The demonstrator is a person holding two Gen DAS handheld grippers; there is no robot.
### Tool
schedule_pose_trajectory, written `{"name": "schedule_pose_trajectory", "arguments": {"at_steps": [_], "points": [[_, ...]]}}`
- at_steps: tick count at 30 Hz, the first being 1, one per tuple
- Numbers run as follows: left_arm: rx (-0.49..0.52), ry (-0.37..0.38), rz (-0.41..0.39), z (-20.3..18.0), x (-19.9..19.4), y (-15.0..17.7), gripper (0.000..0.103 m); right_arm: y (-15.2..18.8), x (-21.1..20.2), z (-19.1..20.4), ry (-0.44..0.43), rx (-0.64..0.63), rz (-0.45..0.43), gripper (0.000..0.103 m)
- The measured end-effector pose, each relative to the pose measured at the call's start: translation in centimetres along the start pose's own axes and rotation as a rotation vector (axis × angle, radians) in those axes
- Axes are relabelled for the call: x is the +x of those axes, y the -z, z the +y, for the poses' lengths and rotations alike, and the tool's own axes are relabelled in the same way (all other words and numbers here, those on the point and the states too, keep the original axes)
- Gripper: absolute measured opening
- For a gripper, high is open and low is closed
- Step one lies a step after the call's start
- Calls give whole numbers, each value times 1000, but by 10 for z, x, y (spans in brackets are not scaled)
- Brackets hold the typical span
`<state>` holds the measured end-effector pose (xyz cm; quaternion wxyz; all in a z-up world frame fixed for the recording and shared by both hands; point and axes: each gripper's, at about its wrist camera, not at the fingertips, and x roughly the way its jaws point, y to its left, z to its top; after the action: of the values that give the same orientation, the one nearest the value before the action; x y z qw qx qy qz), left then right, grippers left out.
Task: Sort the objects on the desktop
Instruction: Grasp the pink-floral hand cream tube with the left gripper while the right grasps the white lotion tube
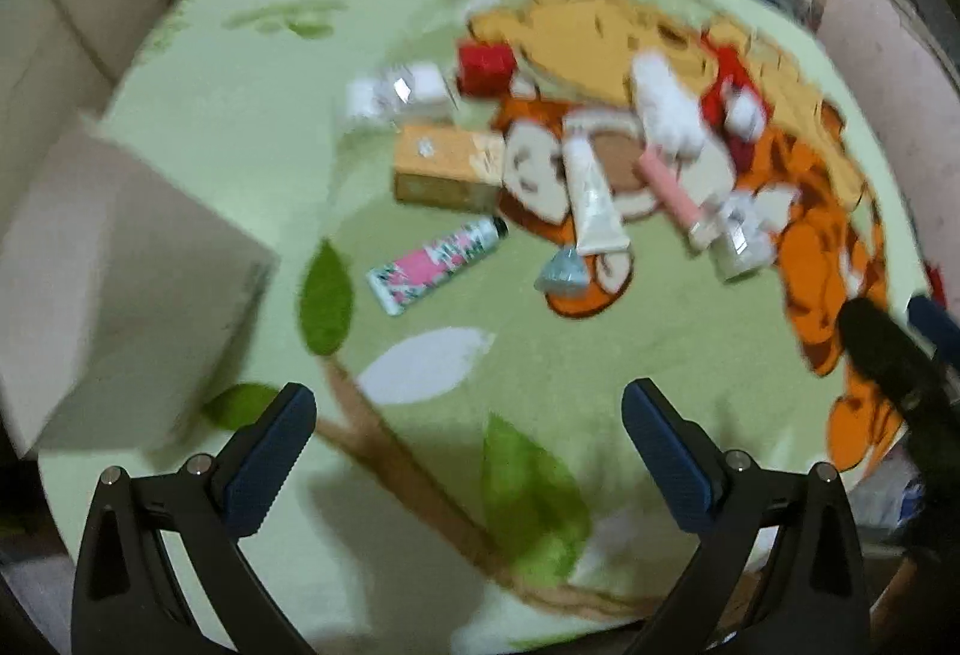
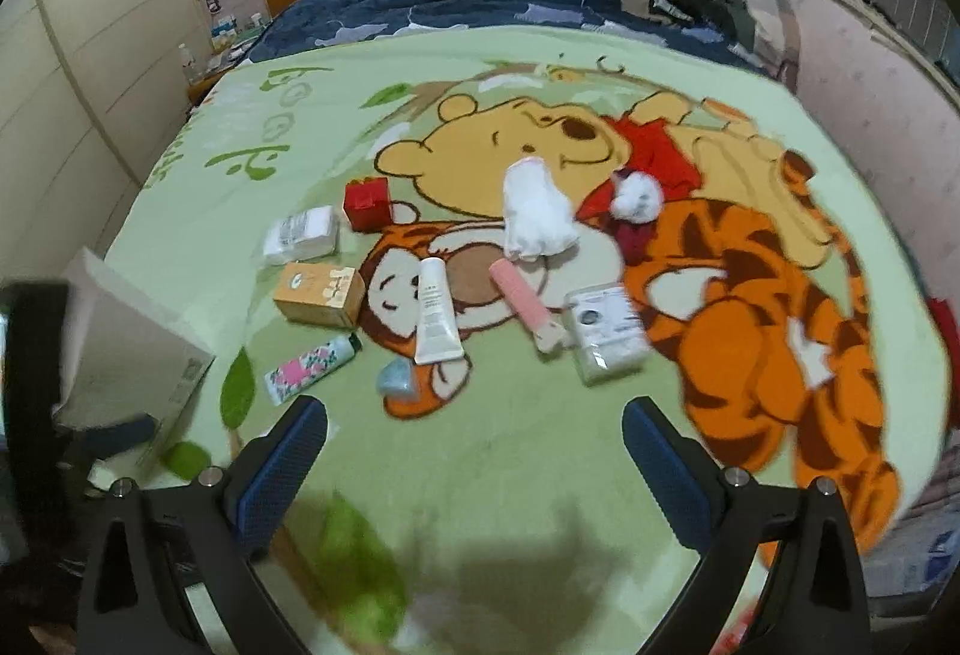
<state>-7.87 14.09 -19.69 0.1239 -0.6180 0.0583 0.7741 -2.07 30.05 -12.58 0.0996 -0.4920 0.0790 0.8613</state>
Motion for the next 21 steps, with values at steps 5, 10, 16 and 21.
{"name": "schedule_pose_trajectory", "arguments": {"at_steps": [5, 10, 16, 21], "points": [[27, -72, -20, 1, 62, -11, 94, 4, 65, 0, -27, 9, 3, 101], [65, -101, -31, 6, 109, -24, 95, 3, 113, 8, -9, -25, -6, 101], [83, -71, -54, 13, 143, -33, 95, -13, 166, 15, -20, -53, 22, 101], [105, -46, -91, 14, 150, -40, 95, -24, 194, 27, -37, -96, 36, 101]]}}
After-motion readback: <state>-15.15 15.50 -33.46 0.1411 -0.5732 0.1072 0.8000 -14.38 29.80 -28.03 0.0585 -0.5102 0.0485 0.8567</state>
